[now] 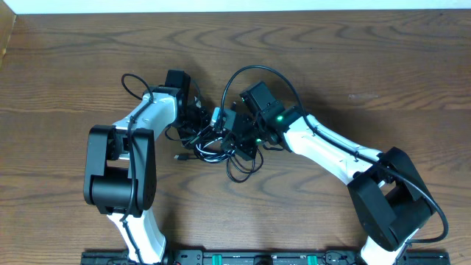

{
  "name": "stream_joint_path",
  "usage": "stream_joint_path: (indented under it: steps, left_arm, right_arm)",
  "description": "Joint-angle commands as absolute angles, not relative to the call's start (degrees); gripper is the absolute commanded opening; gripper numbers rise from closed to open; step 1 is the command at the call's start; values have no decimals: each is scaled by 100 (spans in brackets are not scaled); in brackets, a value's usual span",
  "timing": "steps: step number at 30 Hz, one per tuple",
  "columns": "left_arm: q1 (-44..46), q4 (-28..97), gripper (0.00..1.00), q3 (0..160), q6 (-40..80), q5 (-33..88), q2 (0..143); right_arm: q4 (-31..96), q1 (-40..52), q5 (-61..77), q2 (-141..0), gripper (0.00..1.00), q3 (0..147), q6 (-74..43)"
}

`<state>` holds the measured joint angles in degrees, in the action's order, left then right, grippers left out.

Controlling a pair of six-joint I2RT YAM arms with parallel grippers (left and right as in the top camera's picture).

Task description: Untangle cables

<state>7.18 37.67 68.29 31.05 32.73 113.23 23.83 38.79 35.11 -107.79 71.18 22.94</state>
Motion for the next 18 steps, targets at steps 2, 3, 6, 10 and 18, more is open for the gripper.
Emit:
stream_joint_path:
  steps: [2,3,6,10,18]
  left_arm:
    - [746,3634,8,6770,3006,2648,11756]
    - [746,3632,8,6770,3006,2600,11756]
    - [742,3629,8,6772,3004,2587,11756]
    - [742,3629,8,6772,3006,2587,11756]
    - [742,3629,8,6770,3006,2587,11756]
  right_arm:
    - [2394,3802,4010,-10639,1,7196,1761]
    - [2414,3769,4099,-10639,1,7196,1758]
    - [2755,3732,3997,-10639,1,7196,2202]
    - [3284,3815,3118,-10639,1,7194,3074]
    - [2987,4136,1619,-10639,11,7194,3640]
